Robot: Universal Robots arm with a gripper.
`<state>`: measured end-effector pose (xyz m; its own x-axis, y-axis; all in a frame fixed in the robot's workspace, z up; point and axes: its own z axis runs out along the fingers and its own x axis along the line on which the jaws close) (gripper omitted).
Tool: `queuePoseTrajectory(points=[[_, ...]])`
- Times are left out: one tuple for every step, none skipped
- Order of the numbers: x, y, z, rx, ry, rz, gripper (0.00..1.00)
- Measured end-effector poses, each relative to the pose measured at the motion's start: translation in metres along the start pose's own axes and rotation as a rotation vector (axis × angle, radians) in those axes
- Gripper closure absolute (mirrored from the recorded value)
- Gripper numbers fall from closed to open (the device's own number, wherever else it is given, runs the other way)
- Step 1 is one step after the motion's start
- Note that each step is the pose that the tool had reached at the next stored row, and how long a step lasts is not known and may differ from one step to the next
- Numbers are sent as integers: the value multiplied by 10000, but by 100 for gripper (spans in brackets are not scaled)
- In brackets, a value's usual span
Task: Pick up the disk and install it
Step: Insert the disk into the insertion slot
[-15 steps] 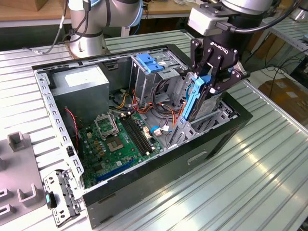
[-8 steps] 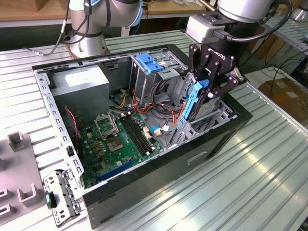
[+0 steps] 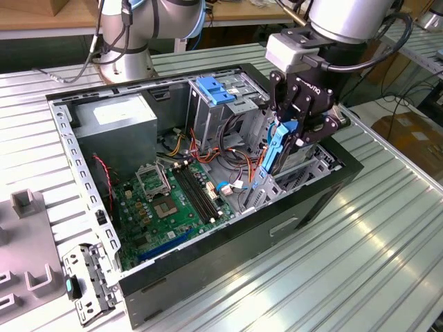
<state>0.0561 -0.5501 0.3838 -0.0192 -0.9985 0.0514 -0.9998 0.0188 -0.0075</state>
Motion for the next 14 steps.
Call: queuePoseTrajectory(points=[[0, 0, 20, 0, 1, 0, 63], [0, 0, 40, 0, 1, 0, 63], [-1, 0, 48, 0, 1, -1, 63], [-1, 0, 59, 0, 0, 0, 63], [-1, 0, 72, 0, 1, 0, 63], [-2, 1, 84, 0, 1, 0, 63], [-2, 1, 103, 0, 1, 0, 63], [-2, 1, 120, 0, 1, 0, 63], [-2, 1, 135, -1, 2, -1, 63], [-1, 1, 157, 0, 1, 0, 63], [0, 1, 175, 0, 2, 0, 63], [0, 1, 187, 0, 0, 0, 63], [1, 1, 202, 0, -1, 0, 63], [2, 1, 222, 0, 0, 0, 63]])
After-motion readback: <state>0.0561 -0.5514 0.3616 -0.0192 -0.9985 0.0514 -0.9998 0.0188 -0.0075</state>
